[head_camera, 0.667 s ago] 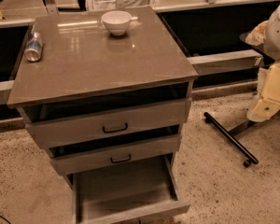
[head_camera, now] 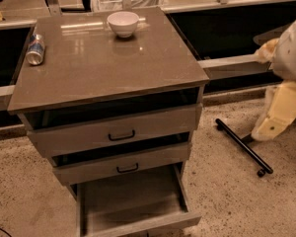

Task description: Close bottom drawer

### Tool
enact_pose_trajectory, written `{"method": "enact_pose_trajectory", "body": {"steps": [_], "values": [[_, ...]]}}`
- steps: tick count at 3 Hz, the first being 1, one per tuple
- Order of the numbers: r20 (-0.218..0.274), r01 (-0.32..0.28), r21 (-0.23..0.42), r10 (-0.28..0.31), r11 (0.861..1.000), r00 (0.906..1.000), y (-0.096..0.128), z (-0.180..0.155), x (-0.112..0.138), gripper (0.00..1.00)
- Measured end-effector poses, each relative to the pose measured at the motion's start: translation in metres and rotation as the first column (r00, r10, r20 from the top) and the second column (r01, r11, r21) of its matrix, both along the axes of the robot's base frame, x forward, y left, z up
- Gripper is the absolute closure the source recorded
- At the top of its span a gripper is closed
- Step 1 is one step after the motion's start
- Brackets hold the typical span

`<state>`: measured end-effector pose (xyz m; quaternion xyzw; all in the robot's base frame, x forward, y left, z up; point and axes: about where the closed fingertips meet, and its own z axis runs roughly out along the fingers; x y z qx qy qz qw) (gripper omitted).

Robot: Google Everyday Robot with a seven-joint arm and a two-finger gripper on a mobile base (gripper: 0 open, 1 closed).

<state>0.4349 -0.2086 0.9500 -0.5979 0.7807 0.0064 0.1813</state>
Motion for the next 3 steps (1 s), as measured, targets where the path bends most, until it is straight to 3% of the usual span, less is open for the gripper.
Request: {"method": "enact_pose_trajectory", "body": {"steps": [1, 2, 3], "values": [[-0.035, -0.046, 0.188, 0.054, 0.981, 0.9979, 0.022, -0.075, -0.011, 0.0], [-0.079, -0.071, 0.41, 0.113, 0.909, 0.9905, 0.047, -0.166, -0.036, 0.0], [-0.082, -0.08, 0.495, 0.138, 0.865, 0.9871, 0.054, -0.181, -0.048, 0.0]]}}
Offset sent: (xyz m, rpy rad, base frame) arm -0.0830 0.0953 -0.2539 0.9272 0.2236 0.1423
